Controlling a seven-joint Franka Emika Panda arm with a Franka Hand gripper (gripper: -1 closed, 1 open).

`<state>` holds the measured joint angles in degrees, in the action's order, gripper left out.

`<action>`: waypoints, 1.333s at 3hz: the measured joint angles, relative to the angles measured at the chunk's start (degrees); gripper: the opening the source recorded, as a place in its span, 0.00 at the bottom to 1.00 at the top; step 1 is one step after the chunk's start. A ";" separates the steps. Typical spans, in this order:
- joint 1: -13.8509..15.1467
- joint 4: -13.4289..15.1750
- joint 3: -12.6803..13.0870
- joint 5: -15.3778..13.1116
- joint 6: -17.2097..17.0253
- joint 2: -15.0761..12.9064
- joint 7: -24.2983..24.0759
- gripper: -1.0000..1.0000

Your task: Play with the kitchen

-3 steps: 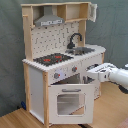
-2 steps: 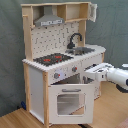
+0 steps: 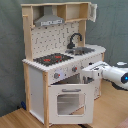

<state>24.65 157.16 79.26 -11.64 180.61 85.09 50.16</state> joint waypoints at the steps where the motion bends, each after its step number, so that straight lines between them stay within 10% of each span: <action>1: 3.82 -0.28 0.33 0.08 4.28 -0.01 -0.18 1.00; 4: 13.22 -3.78 5.59 0.78 12.49 0.01 -6.92 1.00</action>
<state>37.87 153.38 84.84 -10.86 193.10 85.10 43.24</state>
